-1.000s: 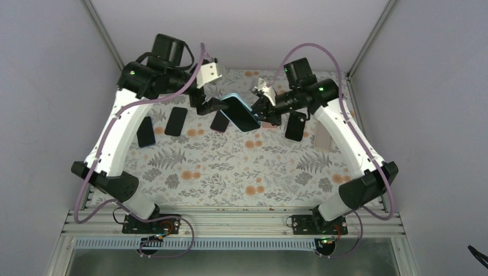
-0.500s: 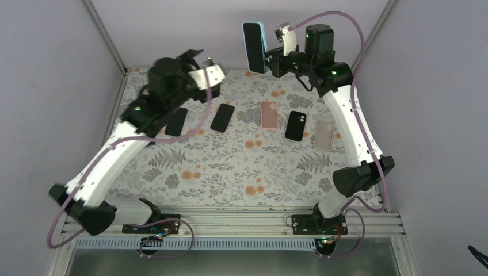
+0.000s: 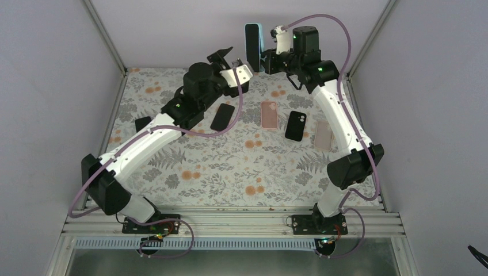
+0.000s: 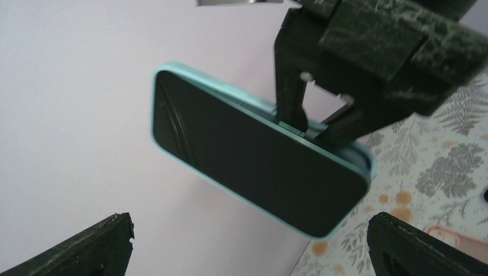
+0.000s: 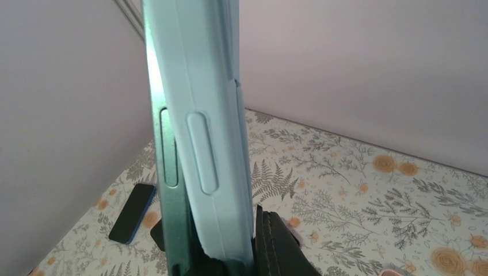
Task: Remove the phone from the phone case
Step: Remove the phone case from the phone.
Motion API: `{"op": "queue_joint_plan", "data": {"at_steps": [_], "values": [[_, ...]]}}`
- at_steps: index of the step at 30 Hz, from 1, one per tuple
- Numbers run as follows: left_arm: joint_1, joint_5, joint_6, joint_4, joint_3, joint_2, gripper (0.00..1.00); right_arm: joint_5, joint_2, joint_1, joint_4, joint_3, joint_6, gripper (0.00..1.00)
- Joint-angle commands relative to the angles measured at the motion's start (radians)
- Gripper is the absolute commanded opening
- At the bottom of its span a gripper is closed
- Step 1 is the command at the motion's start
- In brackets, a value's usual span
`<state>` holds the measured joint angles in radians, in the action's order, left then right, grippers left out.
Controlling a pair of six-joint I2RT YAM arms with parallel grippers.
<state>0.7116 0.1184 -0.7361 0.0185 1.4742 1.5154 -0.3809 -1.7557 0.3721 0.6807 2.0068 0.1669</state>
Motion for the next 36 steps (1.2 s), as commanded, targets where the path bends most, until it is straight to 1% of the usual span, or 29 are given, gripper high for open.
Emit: {"op": "queue_joint_plan", "data": {"at_steps": [1, 5, 8, 12, 15, 23, 33, 36], "values": [[0.015, -0.063, 0.075, 0.039, 0.054, 0.079, 1.00, 0.013, 0.030, 0.007, -0.119, 0.010, 0.031, 0.03], [0.017, -0.069, 0.127, 0.053, 0.065, 0.128, 1.00, 0.007, 0.037, 0.007, -0.124, 0.000, 0.032, 0.03], [0.018, -0.032, 0.161, 0.096, 0.065, 0.154, 1.00, -0.002, 0.051, 0.007, -0.135, -0.017, 0.034, 0.03], [0.018, -0.002, 0.186, 0.141, 0.058, 0.161, 1.00, 0.001, 0.067, 0.007, -0.144, -0.036, 0.034, 0.03], [0.019, 0.012, 0.205, 0.142, 0.074, 0.164, 0.99, 0.001, 0.077, 0.007, -0.157, -0.055, 0.031, 0.03], [0.019, 0.043, 0.201, 0.156, 0.073, 0.167, 0.98, -0.013, 0.083, 0.007, -0.171, -0.074, 0.036, 0.03], [0.019, 0.101, 0.183, 0.228, 0.037, 0.143, 0.96, -0.023, 0.085, 0.007, -0.185, -0.101, 0.025, 0.03], [0.019, 0.146, 0.171, 0.269, 0.019, 0.137, 0.91, -0.026, 0.086, 0.007, -0.185, -0.106, 0.022, 0.03]]}}
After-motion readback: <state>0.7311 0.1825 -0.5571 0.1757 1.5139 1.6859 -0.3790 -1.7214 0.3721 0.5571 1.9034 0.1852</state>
